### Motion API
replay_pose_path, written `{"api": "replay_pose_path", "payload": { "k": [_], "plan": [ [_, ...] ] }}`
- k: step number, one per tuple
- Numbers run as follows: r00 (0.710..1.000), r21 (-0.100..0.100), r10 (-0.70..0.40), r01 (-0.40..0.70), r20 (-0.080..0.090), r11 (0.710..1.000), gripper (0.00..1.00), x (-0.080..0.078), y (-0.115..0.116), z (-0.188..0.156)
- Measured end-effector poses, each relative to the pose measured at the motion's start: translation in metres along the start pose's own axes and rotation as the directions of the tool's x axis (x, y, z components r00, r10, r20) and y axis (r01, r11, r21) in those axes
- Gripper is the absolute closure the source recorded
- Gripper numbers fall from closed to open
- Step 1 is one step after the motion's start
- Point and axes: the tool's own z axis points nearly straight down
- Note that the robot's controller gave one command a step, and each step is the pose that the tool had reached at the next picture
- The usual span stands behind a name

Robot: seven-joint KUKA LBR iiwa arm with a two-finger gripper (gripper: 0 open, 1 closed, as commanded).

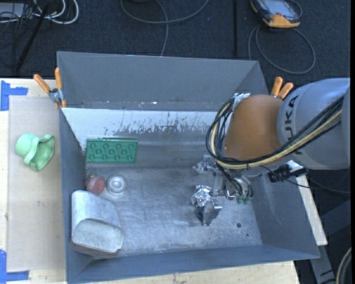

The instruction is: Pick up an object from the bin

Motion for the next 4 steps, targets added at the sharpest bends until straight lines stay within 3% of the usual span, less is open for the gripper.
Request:
{"api": "replay_pose_path", "payload": {
  "k": [1, 2, 3, 4],
  "plan": [
    [0.996, 0.0, -0.09, 0.09, 0.004, 0.996, 0.0, 0.0008, -0.0172, 0.0403],
    [0.996, 0.0, -0.091, 0.091, 0.003, 0.996, 0.0, -0.0002, -0.0167, 0.0394],
    [0.996, 0.001, -0.09, 0.09, 0.009, 0.996, 1.0, -0.003, -0.0169, 0.0356],
    [0.996, 0.001, -0.091, 0.091, 0.001, 0.996, 1.0, -0.0037, -0.0169, 0.0308]
  ]
}}
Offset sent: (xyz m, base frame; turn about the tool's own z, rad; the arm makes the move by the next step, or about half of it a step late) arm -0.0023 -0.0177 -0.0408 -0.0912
